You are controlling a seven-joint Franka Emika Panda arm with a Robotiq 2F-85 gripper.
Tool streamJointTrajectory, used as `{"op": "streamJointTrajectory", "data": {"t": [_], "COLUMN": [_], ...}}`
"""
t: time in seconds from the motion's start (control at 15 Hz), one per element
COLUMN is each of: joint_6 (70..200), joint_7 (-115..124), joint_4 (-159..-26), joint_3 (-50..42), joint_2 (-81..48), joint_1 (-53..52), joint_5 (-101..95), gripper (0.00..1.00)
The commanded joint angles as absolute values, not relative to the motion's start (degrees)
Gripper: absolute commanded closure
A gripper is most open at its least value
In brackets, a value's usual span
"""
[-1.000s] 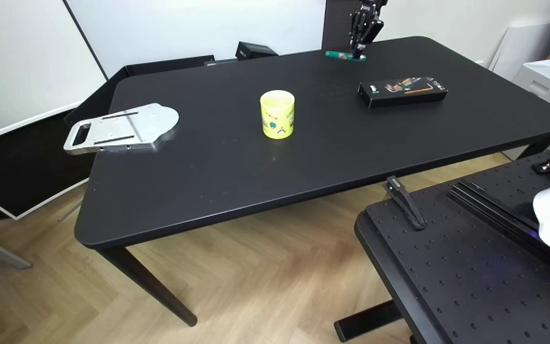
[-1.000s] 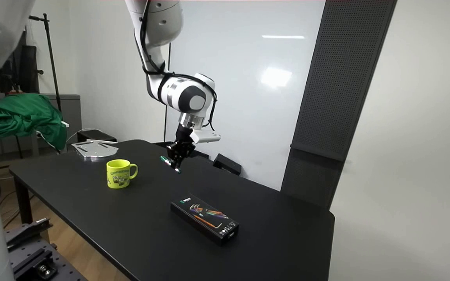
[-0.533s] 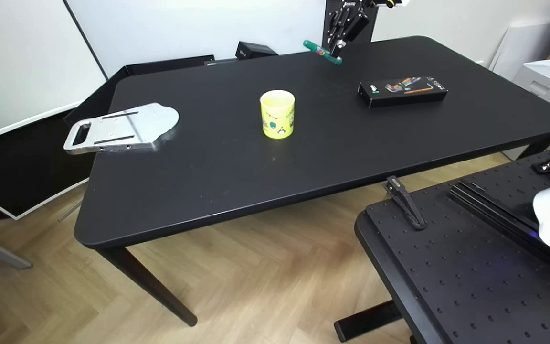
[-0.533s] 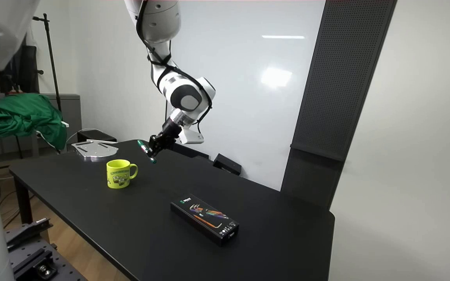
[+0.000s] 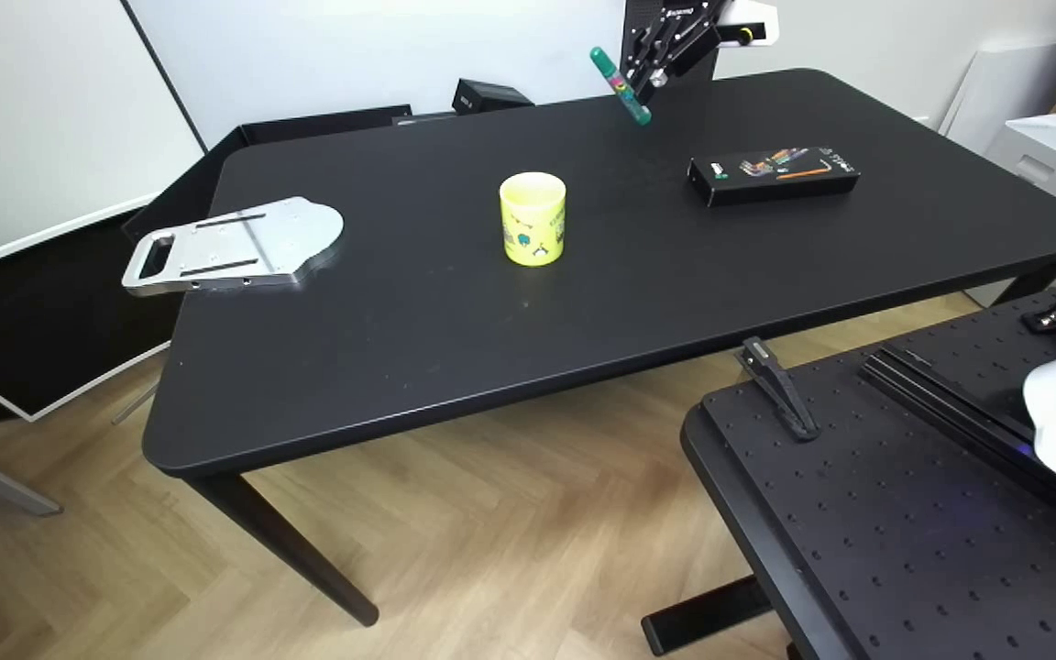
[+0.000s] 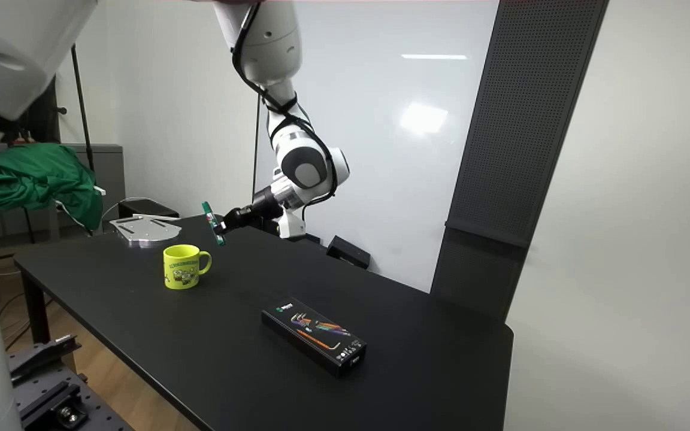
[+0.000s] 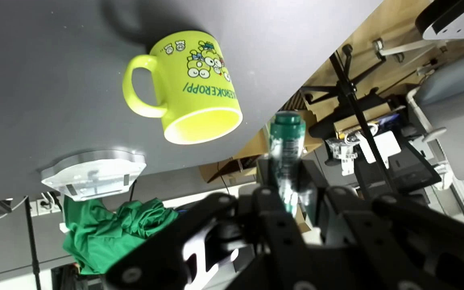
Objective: Put the marker in the green cup
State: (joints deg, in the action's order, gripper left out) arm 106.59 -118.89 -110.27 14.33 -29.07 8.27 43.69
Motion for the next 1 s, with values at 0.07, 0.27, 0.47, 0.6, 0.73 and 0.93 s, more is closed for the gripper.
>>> {"op": "streamJointTrajectory", "data": {"t": [0.07,0.27,0.47,0.6,0.73,0.93], "joint_6": [99.07,96.40,93.82,92.27,95.03,95.34], "joint_7": [-122.05,-121.65,-120.95,-119.71,-121.35,-121.35], "joint_4": [-102.99,-98.90,-94.88,-92.54,-96.53,-96.70], "joint_3": [12.26,12.28,12.63,12.77,11.89,11.53], "joint_2": [-35.03,-38.10,-41.19,-43.02,-40.62,-40.75], "joint_1": [6.67,5.20,2.90,1.23,0.90,0.60], "joint_5": [47.23,48.04,47.42,47.11,47.58,47.48], "gripper": [0.95,0.95,0.95,0.95,0.79,0.79]}}
